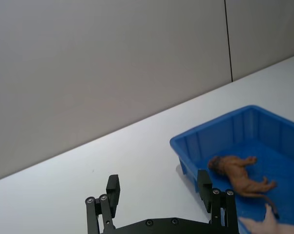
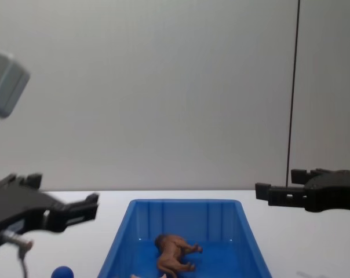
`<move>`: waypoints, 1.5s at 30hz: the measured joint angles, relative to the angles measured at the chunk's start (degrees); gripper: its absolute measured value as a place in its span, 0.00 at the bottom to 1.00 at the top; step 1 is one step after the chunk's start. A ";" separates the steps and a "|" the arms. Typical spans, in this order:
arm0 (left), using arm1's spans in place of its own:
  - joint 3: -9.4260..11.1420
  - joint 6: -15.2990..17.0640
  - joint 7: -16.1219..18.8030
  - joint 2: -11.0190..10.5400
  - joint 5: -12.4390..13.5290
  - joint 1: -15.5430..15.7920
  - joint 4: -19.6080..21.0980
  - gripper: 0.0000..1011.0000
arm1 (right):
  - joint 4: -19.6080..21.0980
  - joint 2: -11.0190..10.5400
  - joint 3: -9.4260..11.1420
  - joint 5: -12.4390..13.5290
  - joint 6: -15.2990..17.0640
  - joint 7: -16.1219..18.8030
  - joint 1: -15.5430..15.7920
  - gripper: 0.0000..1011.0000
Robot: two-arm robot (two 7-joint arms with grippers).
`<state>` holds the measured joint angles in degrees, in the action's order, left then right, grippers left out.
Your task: Pick up the two dolls from the table and place them into the box.
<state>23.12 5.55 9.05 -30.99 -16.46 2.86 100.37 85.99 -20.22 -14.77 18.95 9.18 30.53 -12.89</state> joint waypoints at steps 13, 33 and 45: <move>-0.60 -1.89 -0.72 -2.03 -2.70 -3.47 -2.15 0.99 | 0.26 -0.26 0.11 0.06 -0.15 0.05 0.26 0.99; -0.90 -6.49 -10.76 -0.01 -4.27 -1.63 -11.81 0.99 | 0.37 -0.37 0.15 0.06 -0.24 0.05 0.37 0.99; -0.93 -7.64 -14.96 1.37 -5.30 -0.41 -16.16 0.99 | 0.37 -0.39 0.14 0.06 -0.24 0.04 0.39 0.99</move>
<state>22.19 -2.10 -5.92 -29.62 -21.76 2.44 84.21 86.36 -20.60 -14.62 19.02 8.94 30.58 -12.50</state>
